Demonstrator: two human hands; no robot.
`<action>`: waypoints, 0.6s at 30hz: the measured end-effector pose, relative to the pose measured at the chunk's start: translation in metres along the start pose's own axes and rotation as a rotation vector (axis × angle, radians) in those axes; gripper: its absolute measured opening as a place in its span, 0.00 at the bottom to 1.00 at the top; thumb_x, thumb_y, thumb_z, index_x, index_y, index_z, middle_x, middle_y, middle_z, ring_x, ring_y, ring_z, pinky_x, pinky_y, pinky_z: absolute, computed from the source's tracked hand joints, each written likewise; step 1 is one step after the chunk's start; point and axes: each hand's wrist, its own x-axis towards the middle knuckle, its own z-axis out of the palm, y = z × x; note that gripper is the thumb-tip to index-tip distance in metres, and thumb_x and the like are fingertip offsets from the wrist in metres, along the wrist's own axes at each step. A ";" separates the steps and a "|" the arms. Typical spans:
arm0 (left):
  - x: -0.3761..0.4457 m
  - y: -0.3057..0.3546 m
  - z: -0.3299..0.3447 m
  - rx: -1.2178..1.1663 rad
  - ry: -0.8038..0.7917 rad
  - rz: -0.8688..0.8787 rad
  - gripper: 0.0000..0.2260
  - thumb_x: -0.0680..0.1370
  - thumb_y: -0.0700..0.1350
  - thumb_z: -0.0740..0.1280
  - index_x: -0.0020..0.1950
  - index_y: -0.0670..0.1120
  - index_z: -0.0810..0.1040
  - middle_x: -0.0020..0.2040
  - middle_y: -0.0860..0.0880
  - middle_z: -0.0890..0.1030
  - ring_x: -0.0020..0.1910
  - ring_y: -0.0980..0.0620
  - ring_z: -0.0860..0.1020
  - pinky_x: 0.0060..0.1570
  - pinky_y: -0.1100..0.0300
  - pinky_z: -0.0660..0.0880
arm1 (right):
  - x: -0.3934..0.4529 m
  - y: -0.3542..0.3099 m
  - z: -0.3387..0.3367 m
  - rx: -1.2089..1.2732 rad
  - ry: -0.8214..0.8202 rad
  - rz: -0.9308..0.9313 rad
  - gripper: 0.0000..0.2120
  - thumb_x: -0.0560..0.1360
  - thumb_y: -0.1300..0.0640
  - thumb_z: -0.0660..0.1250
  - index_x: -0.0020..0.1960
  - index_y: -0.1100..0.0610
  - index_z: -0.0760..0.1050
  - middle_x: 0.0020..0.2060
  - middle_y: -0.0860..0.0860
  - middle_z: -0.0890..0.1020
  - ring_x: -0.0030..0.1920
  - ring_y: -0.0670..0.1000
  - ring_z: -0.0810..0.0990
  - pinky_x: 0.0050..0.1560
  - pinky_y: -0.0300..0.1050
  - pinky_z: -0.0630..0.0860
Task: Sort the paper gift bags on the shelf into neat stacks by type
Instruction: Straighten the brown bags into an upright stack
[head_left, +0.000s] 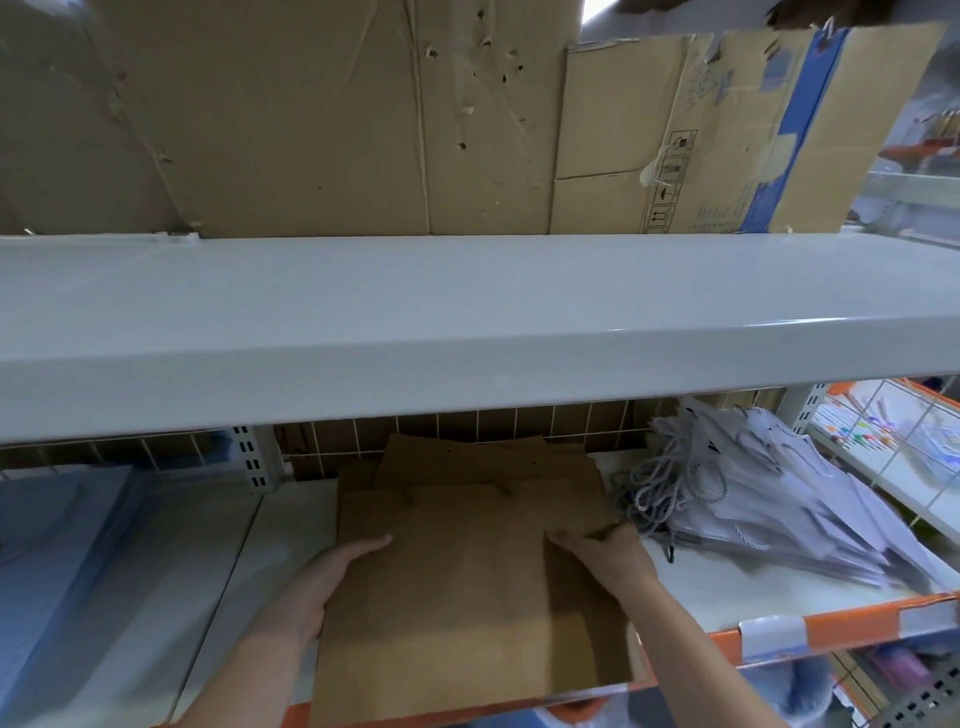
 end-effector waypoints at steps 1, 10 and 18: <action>0.000 -0.001 0.000 0.007 -0.006 -0.001 0.28 0.63 0.54 0.78 0.57 0.40 0.79 0.47 0.38 0.84 0.50 0.39 0.82 0.54 0.45 0.78 | 0.000 0.000 -0.003 0.028 -0.017 0.010 0.51 0.54 0.30 0.75 0.65 0.61 0.68 0.58 0.55 0.78 0.56 0.57 0.78 0.57 0.50 0.77; -0.023 0.001 -0.016 -0.037 0.025 -0.008 0.21 0.66 0.48 0.76 0.53 0.38 0.79 0.42 0.36 0.84 0.48 0.38 0.81 0.46 0.51 0.77 | -0.016 -0.011 -0.013 0.336 -0.262 0.043 0.41 0.55 0.49 0.83 0.61 0.61 0.70 0.46 0.53 0.78 0.46 0.53 0.78 0.47 0.46 0.76; -0.037 0.023 -0.039 -0.042 0.078 0.299 0.31 0.52 0.51 0.82 0.52 0.45 0.80 0.46 0.43 0.85 0.49 0.42 0.83 0.54 0.50 0.76 | -0.030 -0.028 -0.001 0.672 -0.138 -0.257 0.35 0.60 0.58 0.82 0.61 0.55 0.68 0.50 0.49 0.80 0.48 0.50 0.81 0.40 0.42 0.77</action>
